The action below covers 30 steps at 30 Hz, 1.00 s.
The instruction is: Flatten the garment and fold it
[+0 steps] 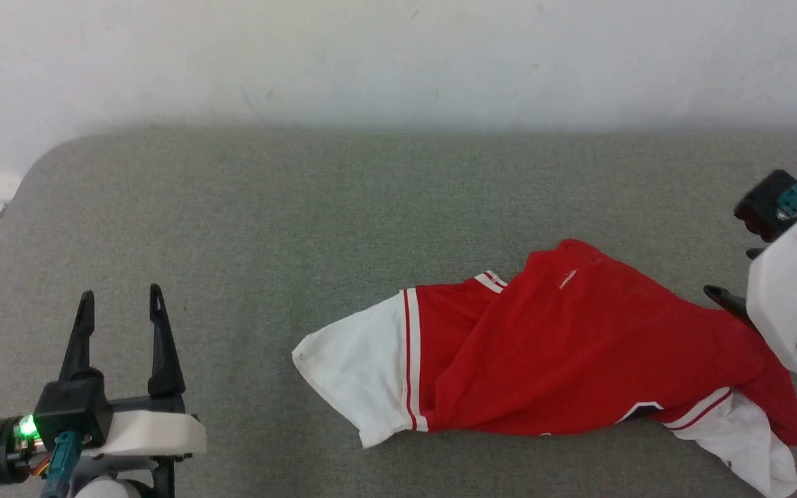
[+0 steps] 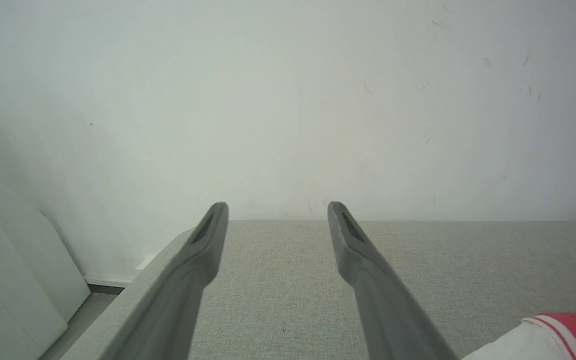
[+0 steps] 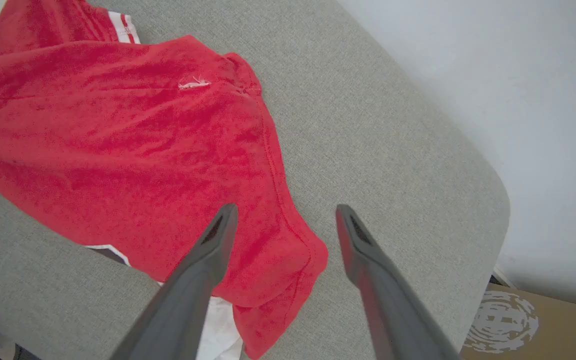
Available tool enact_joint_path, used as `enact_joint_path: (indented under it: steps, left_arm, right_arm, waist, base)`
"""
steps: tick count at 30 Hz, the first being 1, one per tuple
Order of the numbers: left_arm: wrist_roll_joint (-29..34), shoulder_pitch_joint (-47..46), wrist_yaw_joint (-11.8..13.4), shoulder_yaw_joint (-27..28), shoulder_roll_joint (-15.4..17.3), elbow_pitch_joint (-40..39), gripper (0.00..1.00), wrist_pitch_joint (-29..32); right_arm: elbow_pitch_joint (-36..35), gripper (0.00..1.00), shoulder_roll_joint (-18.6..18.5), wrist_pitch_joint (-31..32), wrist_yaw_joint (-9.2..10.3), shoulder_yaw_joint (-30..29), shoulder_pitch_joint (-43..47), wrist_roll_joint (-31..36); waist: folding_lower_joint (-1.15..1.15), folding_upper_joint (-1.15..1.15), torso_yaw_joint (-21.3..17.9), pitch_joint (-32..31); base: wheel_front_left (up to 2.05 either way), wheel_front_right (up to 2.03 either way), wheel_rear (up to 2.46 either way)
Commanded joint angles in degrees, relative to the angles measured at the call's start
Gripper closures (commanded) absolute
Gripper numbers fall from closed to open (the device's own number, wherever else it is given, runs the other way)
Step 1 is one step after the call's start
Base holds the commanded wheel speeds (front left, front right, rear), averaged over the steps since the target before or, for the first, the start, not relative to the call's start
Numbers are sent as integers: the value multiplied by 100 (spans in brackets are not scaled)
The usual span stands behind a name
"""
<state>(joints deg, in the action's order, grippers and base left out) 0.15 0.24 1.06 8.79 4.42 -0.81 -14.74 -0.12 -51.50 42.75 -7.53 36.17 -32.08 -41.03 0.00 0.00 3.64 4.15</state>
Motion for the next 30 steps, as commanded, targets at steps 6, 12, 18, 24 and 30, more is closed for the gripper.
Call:
enact_joint_path:
  steps: [6, 12, 18, 24, 30]
  left_arm:
    - [68, -324, 40, -227, 29, -95, 0, -26]
    - [15, -567, 86, -388, 5, -161, 0, -26]
    - [-25, -764, 137, -510, -21, -120, 0, -26]
    - [-38, -764, 199, -502, -21, -100, 0, -26]
    - [-40, -680, 249, -473, 5, -62, 0, -26]
  right_arm:
    - [1194, 0, 658, 406, 4, 686, -1127, 9]
    - [2433, 0, 1251, 173, 4, 1157, -1782, 110]
    - [3337, 0, 1552, -193, 4, 1798, -1894, 74]
    - [3630, 0, 1591, -403, 4, 2584, -1797, -308]
    - [3506, 100, 1480, -1056, 4, 3051, -2084, -539]
  waist:
    - [0, 0, 359, 520]
    - [0, 0, 622, 982]
    - [0, 0, 790, 1244]
    - [0, 0, 740, 1261]
    - [0, 0, 552, 1052]
  base:
    - [0, 0, 0]
    - [0, 0, 0]
    - [0, 0, 0]
    - [0, 0, 0]
    - [0, 0, 0]
